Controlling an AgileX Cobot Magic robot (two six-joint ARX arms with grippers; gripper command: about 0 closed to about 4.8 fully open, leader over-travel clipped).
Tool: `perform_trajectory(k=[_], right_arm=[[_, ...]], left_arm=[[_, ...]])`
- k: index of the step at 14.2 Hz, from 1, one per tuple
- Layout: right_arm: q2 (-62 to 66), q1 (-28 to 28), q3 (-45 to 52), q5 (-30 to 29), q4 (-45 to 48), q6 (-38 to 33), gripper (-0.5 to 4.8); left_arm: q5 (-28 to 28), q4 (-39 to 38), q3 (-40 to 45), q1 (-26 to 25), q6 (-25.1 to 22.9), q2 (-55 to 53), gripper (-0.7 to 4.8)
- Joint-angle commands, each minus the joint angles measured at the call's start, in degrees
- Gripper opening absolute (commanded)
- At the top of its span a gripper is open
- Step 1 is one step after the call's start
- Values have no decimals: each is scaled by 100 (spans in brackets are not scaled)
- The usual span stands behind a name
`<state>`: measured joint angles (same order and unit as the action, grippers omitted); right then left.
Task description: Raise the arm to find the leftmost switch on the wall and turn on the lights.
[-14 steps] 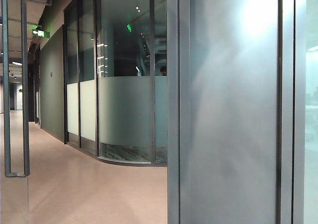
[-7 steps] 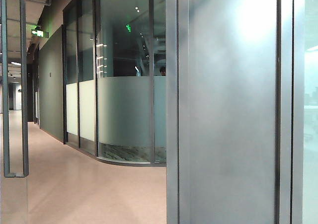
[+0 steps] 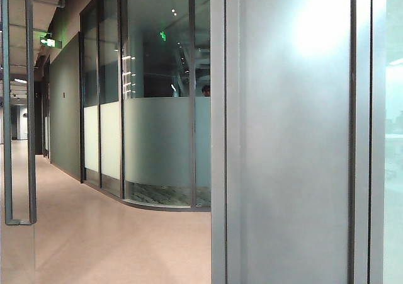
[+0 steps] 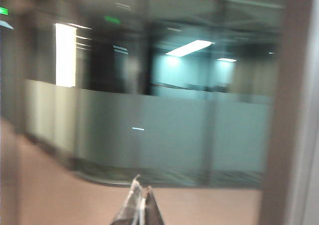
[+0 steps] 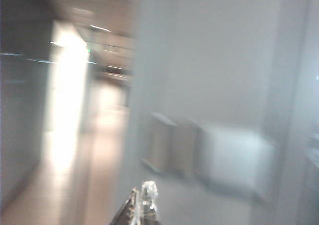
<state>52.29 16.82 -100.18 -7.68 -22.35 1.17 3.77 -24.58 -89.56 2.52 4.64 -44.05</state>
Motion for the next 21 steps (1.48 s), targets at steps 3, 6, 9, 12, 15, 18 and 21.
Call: perform_trajectory(k=[3,6,9,12,15,18,21], right_arm=[[-1353,4,2122,970,671,13,-1],[-2031,4,3713,970,1123,-7,-1],[-3235,2,5755,1491,1735,-315,-1],[-4207,0,7053,2028,2000,-452,-1],[-4892,0,7569,2107,1961,-433,-1],[-5209,-2,7580,2127,1563,-433,-1],[-5213,0,7582,2127,1375,-433,-1]], left_arm=[[-326,205,2046,-13,52,1475,-5],[-358,501,3377,-9,358,2092,-5],[-356,811,4695,-9,1274,2728,-5],[-352,1043,5499,-9,1364,3088,-5],[-304,892,5648,-9,1405,3112,-5],[-247,879,5646,-9,1405,3112,-5],[-249,874,5646,-9,1401,3112,-5]])
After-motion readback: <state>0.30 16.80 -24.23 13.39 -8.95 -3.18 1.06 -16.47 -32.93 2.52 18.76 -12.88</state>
